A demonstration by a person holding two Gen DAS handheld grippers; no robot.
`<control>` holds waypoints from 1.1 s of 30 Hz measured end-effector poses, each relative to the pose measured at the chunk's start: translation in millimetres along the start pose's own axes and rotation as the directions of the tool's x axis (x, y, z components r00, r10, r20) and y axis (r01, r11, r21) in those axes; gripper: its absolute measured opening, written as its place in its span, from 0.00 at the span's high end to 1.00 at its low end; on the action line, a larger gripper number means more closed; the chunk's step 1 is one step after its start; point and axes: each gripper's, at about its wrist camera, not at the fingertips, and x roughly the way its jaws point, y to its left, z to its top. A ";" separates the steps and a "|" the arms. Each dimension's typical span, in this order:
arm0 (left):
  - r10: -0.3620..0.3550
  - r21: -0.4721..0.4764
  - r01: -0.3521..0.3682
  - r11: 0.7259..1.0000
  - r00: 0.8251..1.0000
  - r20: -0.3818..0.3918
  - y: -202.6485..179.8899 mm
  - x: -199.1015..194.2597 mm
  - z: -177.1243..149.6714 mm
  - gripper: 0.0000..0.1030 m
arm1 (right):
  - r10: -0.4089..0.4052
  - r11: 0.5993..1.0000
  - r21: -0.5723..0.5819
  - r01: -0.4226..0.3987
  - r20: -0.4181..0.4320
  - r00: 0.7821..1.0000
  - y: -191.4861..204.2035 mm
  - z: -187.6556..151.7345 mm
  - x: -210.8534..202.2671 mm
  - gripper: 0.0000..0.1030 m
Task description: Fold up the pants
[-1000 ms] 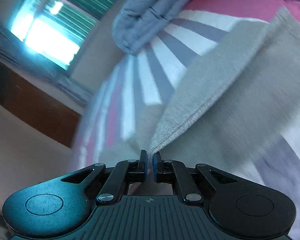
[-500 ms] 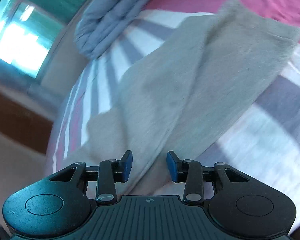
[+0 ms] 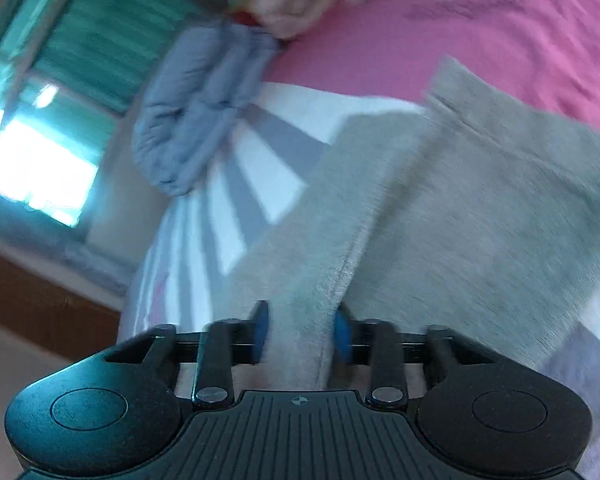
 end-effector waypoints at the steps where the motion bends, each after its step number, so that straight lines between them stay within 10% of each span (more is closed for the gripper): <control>1: 0.002 0.004 -0.002 1.000 1.000 0.000 -0.6 0.4 0.1 0.75 | 0.002 1.000 -0.016 -0.002 -0.002 1.000 2.3 -0.4 0.4 0.93; 11: -0.004 -0.001 0.004 1.000 1.000 0.001 1.1 0.8 0.4 0.75 | -0.062 0.998 -0.033 0.061 -0.008 0.998 23.0 22.1 28.7 0.93; 16: -0.011 -0.001 0.011 1.000 1.000 0.004 3.5 1.4 -0.2 0.75 | 0.125 0.940 -0.337 -0.054 0.193 0.973 86.5 9.4 -57.7 0.95; 19: -0.006 0.007 0.006 1.000 1.000 0.006 1.7 1.3 -0.5 0.75 | 0.053 0.893 -0.448 0.028 0.166 0.985 70.7 -23.7 -76.8 0.95; 23: -0.006 0.006 0.006 1.000 1.000 0.003 1.2 0.0 0.2 0.75 | -0.178 0.951 -0.260 0.165 -0.029 0.984 -8.9 -45.0 -48.2 0.95; 29: 0.007 0.006 -0.007 1.000 1.000 0.003 -0.9 0.4 0.9 0.74 | -0.040 0.993 -0.110 0.034 -0.056 0.998 -24.2 -34.8 -61.4 0.92; 31: 0.013 0.013 -0.013 1.000 1.000 0.005 -2.5 0.2 0.4 0.74 | -0.011 0.999 -0.046 0.009 -0.025 1.000 -33.1 -24.7 -69.8 0.82; 33: 0.014 0.011 -0.014 1.000 1.000 0.004 -2.3 0.0 0.7 0.74 | 0.022 0.999 0.045 -0.022 0.007 1.000 -41.6 -13.4 -75.3 0.50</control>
